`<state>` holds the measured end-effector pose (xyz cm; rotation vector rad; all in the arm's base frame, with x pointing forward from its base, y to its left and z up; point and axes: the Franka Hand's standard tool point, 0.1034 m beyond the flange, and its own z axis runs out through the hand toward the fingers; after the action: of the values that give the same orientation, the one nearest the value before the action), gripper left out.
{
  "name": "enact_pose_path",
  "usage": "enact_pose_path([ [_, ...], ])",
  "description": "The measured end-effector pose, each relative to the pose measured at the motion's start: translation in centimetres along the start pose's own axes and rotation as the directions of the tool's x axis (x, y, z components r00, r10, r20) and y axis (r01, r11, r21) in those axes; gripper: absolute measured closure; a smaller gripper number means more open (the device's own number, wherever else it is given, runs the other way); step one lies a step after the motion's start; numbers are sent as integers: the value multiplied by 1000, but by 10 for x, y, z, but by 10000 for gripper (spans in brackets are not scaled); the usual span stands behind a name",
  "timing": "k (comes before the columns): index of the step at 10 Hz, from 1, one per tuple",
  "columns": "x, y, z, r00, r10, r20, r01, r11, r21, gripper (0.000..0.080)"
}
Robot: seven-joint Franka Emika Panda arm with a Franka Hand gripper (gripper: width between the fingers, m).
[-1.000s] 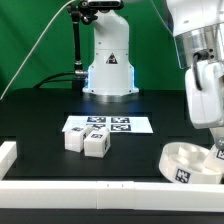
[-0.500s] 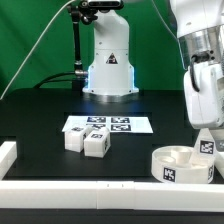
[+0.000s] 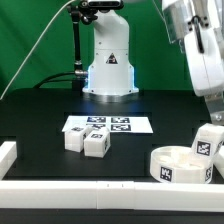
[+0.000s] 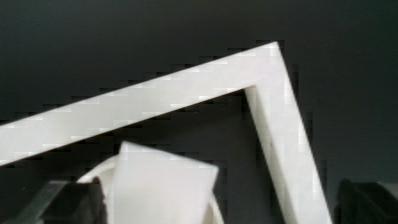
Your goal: Assemble stool
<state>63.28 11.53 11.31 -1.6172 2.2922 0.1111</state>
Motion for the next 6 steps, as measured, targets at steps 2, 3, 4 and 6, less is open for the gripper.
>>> enact_pose_path([
  [2, 1, 2, 4, 1000, -1, -4, 1, 1000, -3, 151],
  [3, 1, 2, 4, 1000, -1, -4, 1, 1000, -3, 151],
  [4, 3, 2, 4, 997, -81, -11, 81, 997, -10, 151],
  [6, 18, -3, 1, 950, -311, -26, 311, 950, -19, 151],
])
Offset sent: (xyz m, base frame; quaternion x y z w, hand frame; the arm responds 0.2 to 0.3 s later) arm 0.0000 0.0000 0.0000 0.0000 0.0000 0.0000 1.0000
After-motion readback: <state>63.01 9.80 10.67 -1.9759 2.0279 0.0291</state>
